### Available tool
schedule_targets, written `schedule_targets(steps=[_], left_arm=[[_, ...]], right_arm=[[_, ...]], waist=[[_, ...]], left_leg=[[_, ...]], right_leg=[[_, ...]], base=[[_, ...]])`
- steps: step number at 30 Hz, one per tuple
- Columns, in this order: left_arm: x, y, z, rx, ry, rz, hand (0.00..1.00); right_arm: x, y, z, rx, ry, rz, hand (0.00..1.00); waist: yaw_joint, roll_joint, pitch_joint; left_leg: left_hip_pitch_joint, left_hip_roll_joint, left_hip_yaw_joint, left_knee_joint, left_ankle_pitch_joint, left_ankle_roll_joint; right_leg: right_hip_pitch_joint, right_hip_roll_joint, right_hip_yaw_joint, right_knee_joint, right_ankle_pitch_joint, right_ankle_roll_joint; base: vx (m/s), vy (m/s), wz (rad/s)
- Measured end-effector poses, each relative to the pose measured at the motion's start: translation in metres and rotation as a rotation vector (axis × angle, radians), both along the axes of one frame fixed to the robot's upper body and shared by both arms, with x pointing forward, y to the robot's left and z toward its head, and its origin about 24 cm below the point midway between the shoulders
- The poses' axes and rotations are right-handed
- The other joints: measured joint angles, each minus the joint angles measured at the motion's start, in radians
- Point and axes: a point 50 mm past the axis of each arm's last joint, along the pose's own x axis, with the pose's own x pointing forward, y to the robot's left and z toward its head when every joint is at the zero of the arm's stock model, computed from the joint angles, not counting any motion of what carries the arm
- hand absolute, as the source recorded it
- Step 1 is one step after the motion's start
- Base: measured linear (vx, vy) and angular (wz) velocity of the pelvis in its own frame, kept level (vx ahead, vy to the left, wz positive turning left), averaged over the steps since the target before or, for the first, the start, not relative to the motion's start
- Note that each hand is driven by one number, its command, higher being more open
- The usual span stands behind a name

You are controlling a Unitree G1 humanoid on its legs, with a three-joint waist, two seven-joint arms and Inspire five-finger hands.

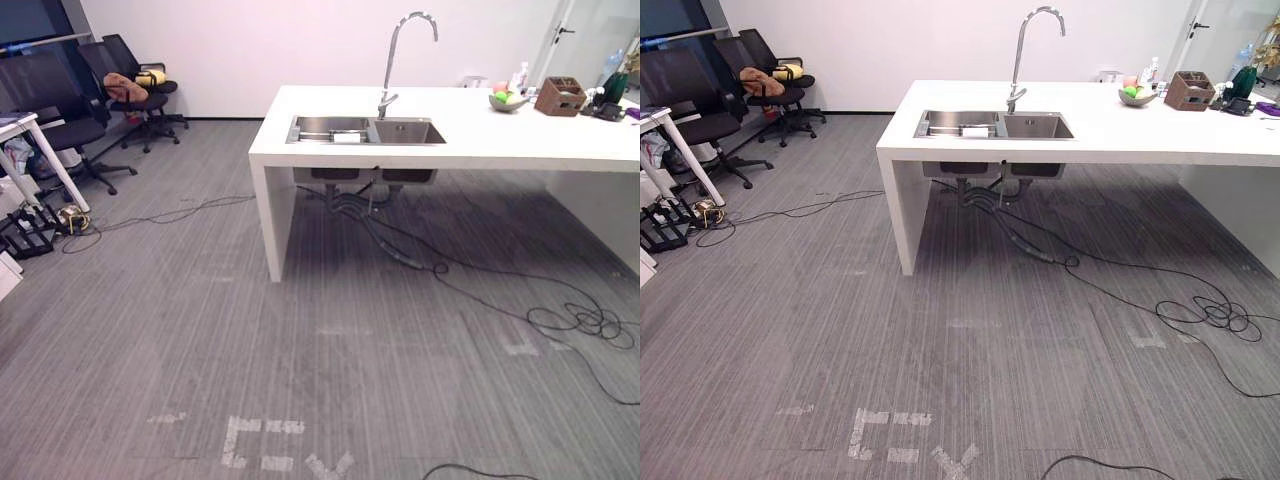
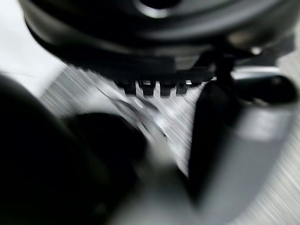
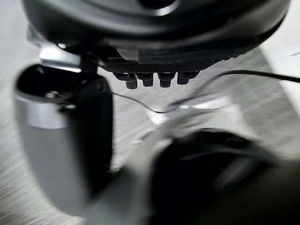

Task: Walk over to the sink, pick up the cup, carry it to the dishwasher, place the cup inside the dishwasher, then close the dishwasher door

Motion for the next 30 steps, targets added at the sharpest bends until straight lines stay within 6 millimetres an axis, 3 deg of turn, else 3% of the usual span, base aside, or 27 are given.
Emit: schedule_targets(steps=[4, 7, 13, 30], left_arm=[[0.009, 0.002, 0.001, 0.065, -0.071, -0.076, 1.0], [0.012, 0.003, 0.001, 0.095, -0.098, -0.101, 1.0], [0.016, 0.004, 0.002, 0.13, -0.118, -0.136, 1.0], [0.016, 0.007, 0.002, 0.198, -0.08, -0.127, 1.0]], right_arm=[[0.033, 0.0, 0.005, -0.158, -0.084, 0.262, 1.0], [0.046, 0.001, 0.006, -0.168, -0.109, 0.27, 1.0], [0.054, 0.001, 0.006, -0.125, -0.119, 0.26, 1.0], [0.051, 0.001, 0.004, -0.049, -0.098, 0.192, 1.0]], waist=[[0.001, -0.004, 0.019], [0.002, -0.005, 0.029], [0.001, -0.008, 0.044], [-0.001, -0.014, 0.048]], left_leg=[[0.002, 0.0, -0.016, -0.005, 0.002, -0.007], [-0.009, 0.0, -0.031, -0.006, 0.011, -0.008], [-0.013, -0.001, -0.047, -0.007, 0.02, -0.006], [-0.02, -0.005, -0.068, -0.007, 0.03, -0.004]], right_leg=[[0.012, 0.001, -0.022, -0.007, -0.001, 0.002], [0.004, 0.001, -0.038, -0.007, -0.002, 0.003], [0.004, 0.003, -0.052, -0.007, -0.001, 0.001], [0.006, 0.0, -0.073, -0.01, 0.003, -0.005]], base=[[-0.04, -0.039, 0.12], [-0.08, -0.042, 0.17], [-0.05, -0.027, 0.09], [-0.03, -0.011, 0.03]])
